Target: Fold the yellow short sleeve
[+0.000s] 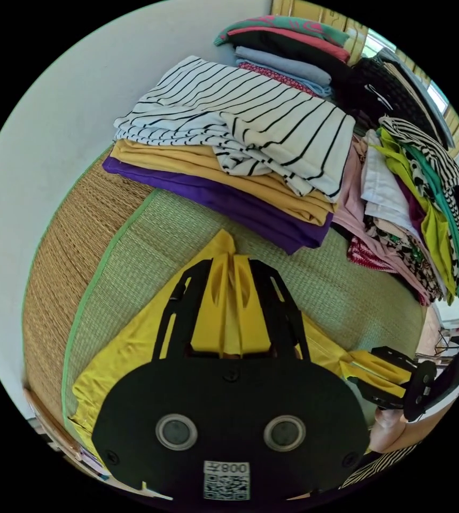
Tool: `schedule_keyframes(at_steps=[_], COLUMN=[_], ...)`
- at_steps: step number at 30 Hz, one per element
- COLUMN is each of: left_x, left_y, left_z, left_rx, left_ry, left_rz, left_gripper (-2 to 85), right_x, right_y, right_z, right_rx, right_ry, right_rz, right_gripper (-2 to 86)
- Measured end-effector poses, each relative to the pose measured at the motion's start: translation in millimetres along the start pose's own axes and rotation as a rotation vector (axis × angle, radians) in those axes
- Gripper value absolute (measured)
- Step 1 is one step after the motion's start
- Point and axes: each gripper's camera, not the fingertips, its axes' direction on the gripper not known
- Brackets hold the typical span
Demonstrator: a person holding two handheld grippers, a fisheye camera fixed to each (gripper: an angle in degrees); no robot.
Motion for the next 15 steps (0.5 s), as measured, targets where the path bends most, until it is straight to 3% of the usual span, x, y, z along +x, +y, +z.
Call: schedule_keyframes(at_steps=[4, 10, 15], left_x=[-13.1, -64.8, -112.0], left_y=[-3.7, 11.3, 42.1], left_z=[-14.7, -49.7, -75.8], left_rx=[0.031, 0.162, 0.245], left_ry=[0.000, 0.188, 0.295], left_rz=[0.001, -0.104, -0.175], left_gripper=[2.3, 1.7, 1.7], right_x=[6.5, 18.7, 31.5], right_y=[-3.9, -6.5, -9.5], right_z=[2.0, -6.7, -25.1], right_rx=[-0.002, 0.071, 0.178], right_ry=[-0.023, -0.072, -0.293], right_rz=[-0.007, -0.023, -0.082], right_gripper=[2.2, 1.8, 1.8])
